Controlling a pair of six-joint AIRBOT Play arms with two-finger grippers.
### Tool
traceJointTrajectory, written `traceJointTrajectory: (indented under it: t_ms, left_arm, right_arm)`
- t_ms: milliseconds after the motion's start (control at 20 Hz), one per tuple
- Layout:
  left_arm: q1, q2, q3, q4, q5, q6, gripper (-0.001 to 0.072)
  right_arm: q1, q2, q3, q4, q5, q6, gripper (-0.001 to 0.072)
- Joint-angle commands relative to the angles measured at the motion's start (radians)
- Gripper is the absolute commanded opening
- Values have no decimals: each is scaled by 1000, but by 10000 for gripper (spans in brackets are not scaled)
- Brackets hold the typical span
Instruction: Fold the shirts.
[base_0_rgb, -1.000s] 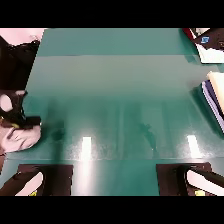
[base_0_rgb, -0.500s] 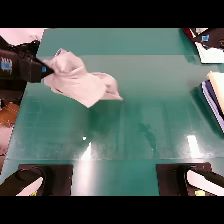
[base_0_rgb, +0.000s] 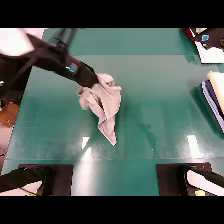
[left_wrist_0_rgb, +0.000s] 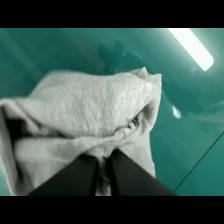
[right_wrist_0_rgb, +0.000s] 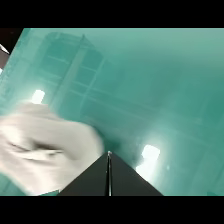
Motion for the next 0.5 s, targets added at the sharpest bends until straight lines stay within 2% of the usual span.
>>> traceJointTrajectory:
  t_ms: [0,200,300,450]
  left_arm:
    - [0,-124,4,71,-50,22,391]
    - [107,-108,-18,91,-184,-14,400]
    - [147,-56,-129,55,-134,-20,400]
    - [164,41,-397,18,39,-20,400]
  right_arm:
    - [1,0,0,-1,13,0,12]
    - [1,0,0,-2,13,0,12]
    - [1,0,0,-2,16,0,12]
    - [1,0,0,-2,18,0,12]
